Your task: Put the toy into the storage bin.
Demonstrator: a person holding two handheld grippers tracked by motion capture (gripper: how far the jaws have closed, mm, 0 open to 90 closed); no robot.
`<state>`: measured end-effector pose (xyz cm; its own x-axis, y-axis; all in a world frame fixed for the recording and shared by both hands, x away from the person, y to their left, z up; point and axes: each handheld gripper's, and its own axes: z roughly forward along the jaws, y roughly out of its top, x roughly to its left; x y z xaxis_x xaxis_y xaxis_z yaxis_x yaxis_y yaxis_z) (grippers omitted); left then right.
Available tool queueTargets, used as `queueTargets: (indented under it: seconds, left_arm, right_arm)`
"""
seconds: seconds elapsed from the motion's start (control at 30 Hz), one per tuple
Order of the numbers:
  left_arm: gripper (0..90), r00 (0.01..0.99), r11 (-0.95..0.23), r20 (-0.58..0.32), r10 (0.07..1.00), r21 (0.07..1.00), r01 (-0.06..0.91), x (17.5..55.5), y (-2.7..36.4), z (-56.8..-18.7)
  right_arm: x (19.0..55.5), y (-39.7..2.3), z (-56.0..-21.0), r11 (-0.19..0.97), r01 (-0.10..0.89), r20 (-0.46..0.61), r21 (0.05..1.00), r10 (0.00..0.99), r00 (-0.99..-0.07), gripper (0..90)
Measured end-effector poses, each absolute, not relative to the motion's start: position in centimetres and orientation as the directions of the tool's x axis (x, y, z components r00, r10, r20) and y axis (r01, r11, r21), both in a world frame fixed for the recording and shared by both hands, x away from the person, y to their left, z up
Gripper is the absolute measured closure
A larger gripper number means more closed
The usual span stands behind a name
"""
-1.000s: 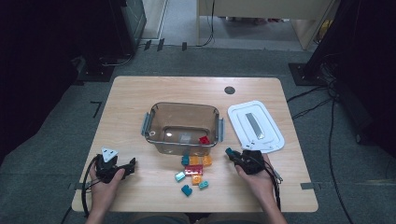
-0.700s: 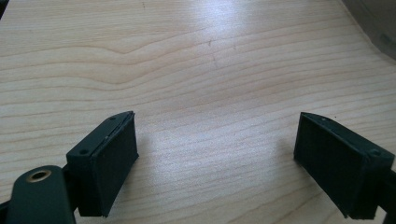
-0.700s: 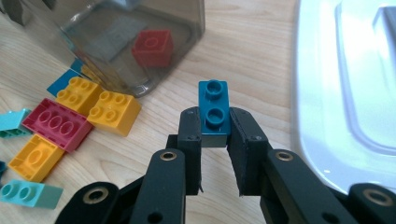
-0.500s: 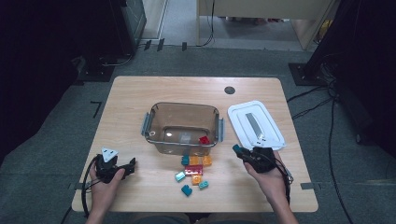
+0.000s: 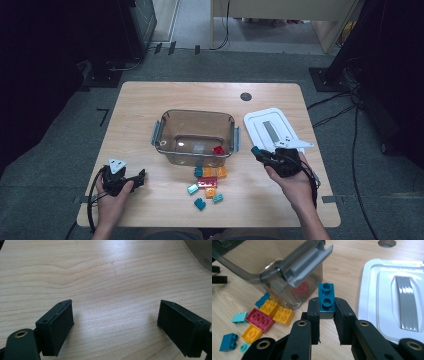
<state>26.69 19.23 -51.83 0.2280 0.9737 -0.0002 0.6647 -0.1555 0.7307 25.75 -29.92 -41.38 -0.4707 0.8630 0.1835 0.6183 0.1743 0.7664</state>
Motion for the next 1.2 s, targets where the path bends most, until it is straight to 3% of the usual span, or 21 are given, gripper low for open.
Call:
queueTargets:
  seconds: [0.77, 1.2]
  left_arm:
    - [13.2, 0.229, -0.155, -0.001, 0.974, 0.731, 0.664, 26.7, 19.2, -51.8]
    - [13.2, 0.229, -0.157, 0.0, 0.973, 0.731, 0.664, 26.7, 19.2, -51.8]
  right_arm:
    - [28.4, -27.0, -36.5, 0.237, 0.583, 0.166, 0.777, 0.816, -0.553, 76.6]
    - [30.3, -23.5, -35.8, 0.304, 0.574, 0.152, 0.761, 0.775, -0.613, 76.6]
